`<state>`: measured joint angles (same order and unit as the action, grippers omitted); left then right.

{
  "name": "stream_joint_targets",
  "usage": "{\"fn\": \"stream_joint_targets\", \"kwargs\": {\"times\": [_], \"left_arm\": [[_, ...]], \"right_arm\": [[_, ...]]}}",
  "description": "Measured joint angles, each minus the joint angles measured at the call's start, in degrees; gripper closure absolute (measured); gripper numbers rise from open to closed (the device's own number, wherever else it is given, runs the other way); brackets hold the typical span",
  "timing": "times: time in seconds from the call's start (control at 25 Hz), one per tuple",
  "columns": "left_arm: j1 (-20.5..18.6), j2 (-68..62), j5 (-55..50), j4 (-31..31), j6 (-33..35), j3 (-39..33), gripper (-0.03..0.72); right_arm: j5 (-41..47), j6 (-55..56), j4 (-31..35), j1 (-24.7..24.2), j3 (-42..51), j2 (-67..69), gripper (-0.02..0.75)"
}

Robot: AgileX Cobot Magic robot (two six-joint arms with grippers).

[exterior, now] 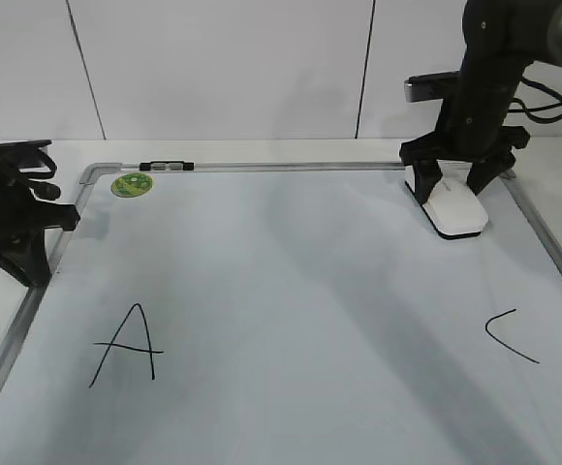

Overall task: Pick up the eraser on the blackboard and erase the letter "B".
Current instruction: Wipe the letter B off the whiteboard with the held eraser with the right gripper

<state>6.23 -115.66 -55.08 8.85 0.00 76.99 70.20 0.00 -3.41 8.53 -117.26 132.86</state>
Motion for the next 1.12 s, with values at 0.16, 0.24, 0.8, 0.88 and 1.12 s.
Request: {"fn": "stream_joint_targets", "kwargs": {"times": [0.16, 0.24, 0.8, 0.88, 1.12], "left_arm": [[0.00, 0.00, 0.00, 0.00, 0.00, 0.00, 0.662], [0.00, 0.00, 0.00, 0.00, 0.00, 0.00, 0.662], [0.00, 0.00, 0.00, 0.00, 0.00, 0.00, 0.661], [0.00, 0.00, 0.00, 0.00, 0.00, 0.00, 0.660], [0.00, 0.00, 0.00, 0.00, 0.00, 0.00, 0.660]], "right_arm": [[0.00, 0.00, 0.00, 0.00, 0.00, 0.00, 0.127], [0.00, 0.00, 0.00, 0.00, 0.00, 0.00, 0.128], [0.00, 0.00, 0.32, 0.00, -0.11, 0.08, 0.180], [0.00, 0.00, 0.45, 0.00, -0.11, 0.08, 0.183], [0.00, 0.00, 1.63, 0.00, -0.11, 0.08, 0.183]]}}
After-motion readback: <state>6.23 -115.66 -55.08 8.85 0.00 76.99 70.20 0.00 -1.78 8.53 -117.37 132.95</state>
